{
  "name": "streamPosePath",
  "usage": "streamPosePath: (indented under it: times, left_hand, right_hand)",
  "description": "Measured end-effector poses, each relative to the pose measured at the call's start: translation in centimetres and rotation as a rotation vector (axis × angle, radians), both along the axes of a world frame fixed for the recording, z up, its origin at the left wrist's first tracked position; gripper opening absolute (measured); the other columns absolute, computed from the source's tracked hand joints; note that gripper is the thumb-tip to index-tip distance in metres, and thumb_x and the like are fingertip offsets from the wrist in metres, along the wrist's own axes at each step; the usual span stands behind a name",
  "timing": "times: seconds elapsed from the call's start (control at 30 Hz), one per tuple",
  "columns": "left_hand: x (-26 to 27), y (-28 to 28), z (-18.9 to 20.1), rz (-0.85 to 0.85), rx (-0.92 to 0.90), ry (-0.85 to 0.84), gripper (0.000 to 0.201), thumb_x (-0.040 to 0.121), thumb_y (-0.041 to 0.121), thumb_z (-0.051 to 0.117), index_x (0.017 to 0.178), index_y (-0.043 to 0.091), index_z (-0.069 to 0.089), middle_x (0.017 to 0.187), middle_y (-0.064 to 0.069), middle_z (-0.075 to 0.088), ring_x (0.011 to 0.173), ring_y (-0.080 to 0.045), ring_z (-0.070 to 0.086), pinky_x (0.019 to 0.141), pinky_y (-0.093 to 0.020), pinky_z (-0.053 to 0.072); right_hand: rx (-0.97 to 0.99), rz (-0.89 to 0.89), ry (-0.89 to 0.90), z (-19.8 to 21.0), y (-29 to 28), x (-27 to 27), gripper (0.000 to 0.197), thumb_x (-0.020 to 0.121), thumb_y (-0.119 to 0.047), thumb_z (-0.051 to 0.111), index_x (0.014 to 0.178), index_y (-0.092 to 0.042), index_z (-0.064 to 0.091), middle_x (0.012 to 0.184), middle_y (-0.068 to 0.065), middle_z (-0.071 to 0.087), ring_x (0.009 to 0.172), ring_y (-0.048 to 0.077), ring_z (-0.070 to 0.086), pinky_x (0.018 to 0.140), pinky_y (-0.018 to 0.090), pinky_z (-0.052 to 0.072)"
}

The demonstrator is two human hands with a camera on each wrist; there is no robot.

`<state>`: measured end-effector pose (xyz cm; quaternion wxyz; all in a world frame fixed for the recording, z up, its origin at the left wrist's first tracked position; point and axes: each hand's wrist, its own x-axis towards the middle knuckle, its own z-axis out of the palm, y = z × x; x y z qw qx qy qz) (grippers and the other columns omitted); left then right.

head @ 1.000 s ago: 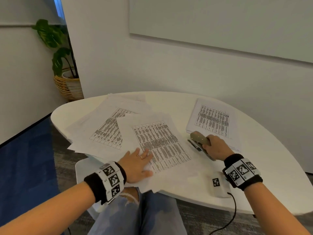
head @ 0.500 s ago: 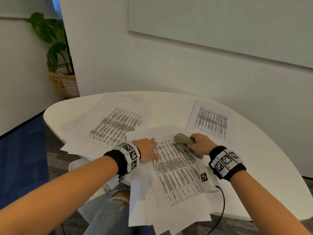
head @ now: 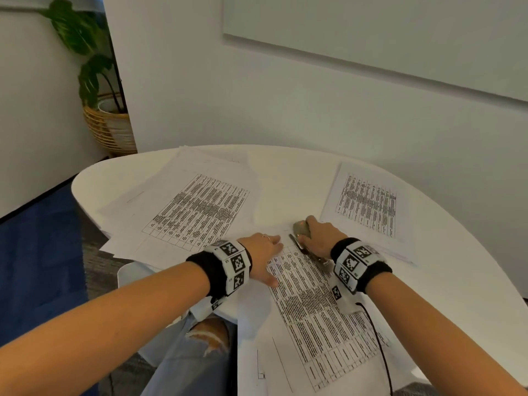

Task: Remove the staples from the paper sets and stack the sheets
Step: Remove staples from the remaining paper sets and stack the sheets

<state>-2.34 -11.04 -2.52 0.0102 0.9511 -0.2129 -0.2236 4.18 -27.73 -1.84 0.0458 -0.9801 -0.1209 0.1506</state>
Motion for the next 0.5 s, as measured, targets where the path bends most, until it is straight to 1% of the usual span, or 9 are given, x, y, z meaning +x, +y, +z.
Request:
streamPosePath:
  times: [0.1,0.17,0.23,0.33,0.4,0.47,0.5]
  left_hand:
    - [0.1,0.0,-0.1,-0.009,0.014,-0.019,0.094,0.084,0.057,0.059,0.153,0.016,0.010,0.161,-0.002,0.000,0.144,-0.026,0.015,0.115,-0.042,0.025]
    - [0.2,0.1,-0.4,-0.009,0.013,-0.023,0.094,0.084,0.057,0.060,0.153,0.017,0.011,0.161,-0.002,0.002,0.144,-0.027,0.016,0.114,-0.043,0.027]
    - [0.2,0.1,-0.7,-0.001,-0.006,-0.021,0.094,0.083,0.057,0.061,0.152,0.017,0.012,0.161,-0.003,0.003,0.143,-0.027,0.016,0.114,-0.045,0.027]
    - [0.3,0.2,-0.8,0.010,-0.017,-0.005,0.095,0.082,0.057,0.062,0.153,0.018,0.010,0.161,-0.001,0.002,0.144,-0.027,0.013,0.113,-0.047,0.028]
    - [0.3,0.1,-0.5,-0.001,0.006,-0.005,0.095,0.083,0.058,0.060,0.153,0.018,0.009,0.161,0.000,0.002,0.143,-0.028,0.014,0.112,-0.047,0.030]
    - [0.4,-0.1,-0.3,-0.025,0.042,-0.016,0.095,0.084,0.058,0.058,0.153,0.016,0.008,0.161,0.000,0.001,0.140,-0.029,0.017,0.110,-0.044,0.033]
    - [0.4,-0.2,-0.3,-0.035,0.058,-0.019,0.095,0.084,0.058,0.058,0.153,0.016,0.007,0.161,0.000,0.001,0.139,-0.030,0.018,0.109,-0.044,0.035]
  right_hand:
    - [0.007,-0.040,-0.036,-1.0,1.2,0.1,0.041,0.098,-0.034,0.039,0.129,-0.007,0.033,0.117,0.018,0.058,0.100,0.033,0.059,0.076,0.035,0.045]
    - [-0.008,-0.054,-0.063,-1.3,1.8,0.2,0.041,0.099,-0.035,0.037,0.128,-0.007,0.034,0.115,0.017,0.058,0.099,0.033,0.059,0.072,0.034,0.043]
    - [-0.047,-0.026,-0.084,-1.4,1.9,0.5,0.039,0.099,-0.034,0.037,0.128,-0.009,0.034,0.109,0.015,0.060,0.094,0.032,0.060,0.068,0.033,0.042]
    - [-0.100,0.033,-0.080,-0.9,1.4,0.9,0.035,0.098,-0.026,0.038,0.131,-0.016,0.032,0.093,0.009,0.056,0.077,0.025,0.054,0.064,0.032,0.041]
    - [-0.145,0.070,-0.079,-0.5,1.0,1.0,0.035,0.098,-0.025,0.039,0.132,-0.018,0.032,0.092,0.008,0.055,0.075,0.024,0.051,0.064,0.032,0.040]
    - [-0.162,0.074,-0.090,-0.6,1.0,0.8,0.034,0.098,-0.024,0.038,0.131,-0.018,0.032,0.093,0.009,0.056,0.074,0.024,0.051,0.064,0.032,0.039]
    - [-0.157,0.063,-0.096,-0.7,1.2,0.6,0.032,0.098,-0.025,0.038,0.129,-0.016,0.032,0.090,0.008,0.055,0.073,0.024,0.050,0.063,0.032,0.039]
